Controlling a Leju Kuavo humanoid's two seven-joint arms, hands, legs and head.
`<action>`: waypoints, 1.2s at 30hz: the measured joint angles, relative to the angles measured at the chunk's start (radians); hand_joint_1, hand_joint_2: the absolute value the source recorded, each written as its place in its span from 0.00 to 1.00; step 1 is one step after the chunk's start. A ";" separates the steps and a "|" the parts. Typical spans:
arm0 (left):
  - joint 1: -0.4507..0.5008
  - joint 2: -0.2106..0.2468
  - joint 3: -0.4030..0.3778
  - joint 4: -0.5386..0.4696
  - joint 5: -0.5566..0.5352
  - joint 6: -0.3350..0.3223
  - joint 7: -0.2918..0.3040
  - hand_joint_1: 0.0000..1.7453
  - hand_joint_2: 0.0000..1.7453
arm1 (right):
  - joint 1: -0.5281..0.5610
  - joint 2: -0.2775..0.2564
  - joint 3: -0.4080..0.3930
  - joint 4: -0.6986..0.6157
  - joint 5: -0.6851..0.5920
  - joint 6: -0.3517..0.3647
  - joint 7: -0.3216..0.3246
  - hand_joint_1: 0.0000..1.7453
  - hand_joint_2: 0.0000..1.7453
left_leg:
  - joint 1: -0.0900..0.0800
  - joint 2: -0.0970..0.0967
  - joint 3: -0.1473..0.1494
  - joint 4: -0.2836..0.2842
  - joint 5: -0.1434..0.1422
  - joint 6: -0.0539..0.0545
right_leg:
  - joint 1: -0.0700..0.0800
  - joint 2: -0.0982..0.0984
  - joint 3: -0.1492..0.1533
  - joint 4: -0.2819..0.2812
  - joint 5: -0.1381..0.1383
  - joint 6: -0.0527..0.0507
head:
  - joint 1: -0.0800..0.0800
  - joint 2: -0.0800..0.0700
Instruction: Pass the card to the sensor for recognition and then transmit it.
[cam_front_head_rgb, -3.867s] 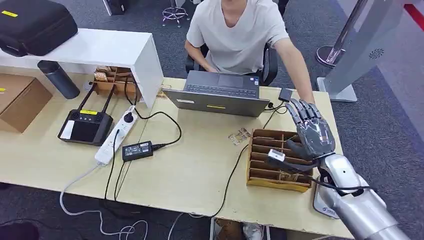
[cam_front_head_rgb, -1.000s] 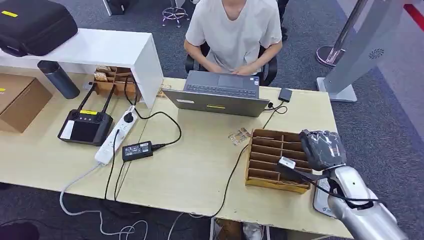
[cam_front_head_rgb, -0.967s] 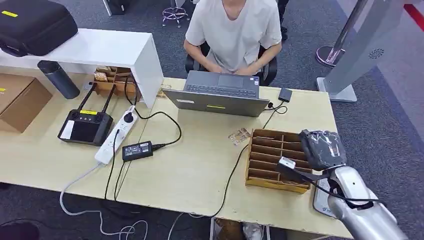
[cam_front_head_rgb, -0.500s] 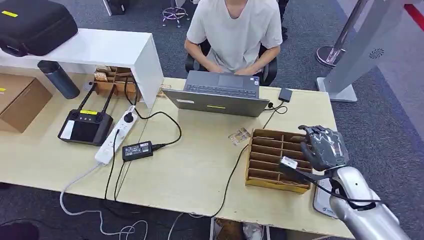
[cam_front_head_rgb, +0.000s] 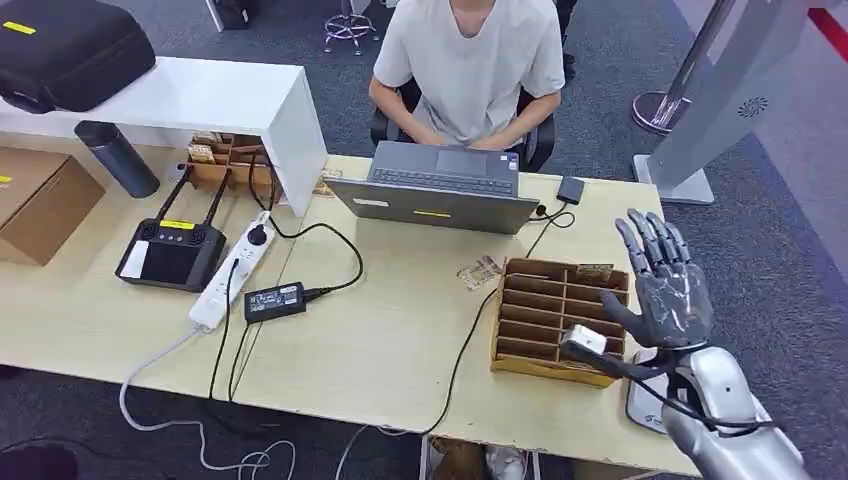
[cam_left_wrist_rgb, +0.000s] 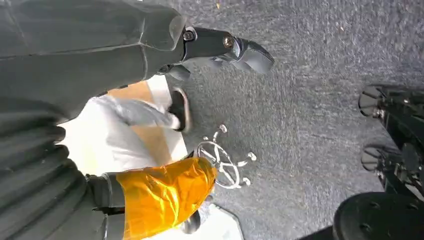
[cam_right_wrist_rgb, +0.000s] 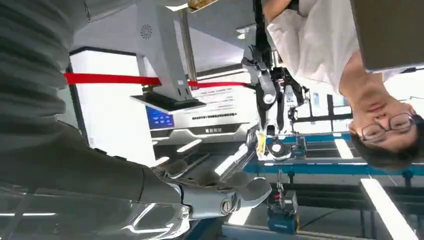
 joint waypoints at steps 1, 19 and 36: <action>0.000 0.000 0.000 0.000 -0.006 0.002 -0.007 0.00 1.00 | 0.004 0.000 -0.004 -0.006 0.003 0.000 0.000 0.00 1.00 | 0.000 0.000 0.000 0.000 0.000 0.000 | 0.000 0.000 0.000 0.000 0.000 0.000 | 0.000 0.000; -0.008 0.024 0.000 0.029 -0.104 0.012 -0.081 0.00 1.00 | 0.043 0.007 -0.045 -0.028 0.057 0.030 0.010 0.00 1.00 | 0.000 0.000 -0.001 0.000 0.000 0.000 | 0.000 0.000 0.000 0.000 0.000 0.000 | 0.000 0.000; -0.021 0.062 0.000 0.093 -0.197 0.027 -0.155 0.00 1.00 | -0.096 0.035 0.071 0.104 0.061 0.059 0.029 0.00 1.00 | 0.000 0.000 0.000 0.000 0.000 0.000 | 0.000 0.000 0.000 0.000 0.000 0.000 | 0.000 0.000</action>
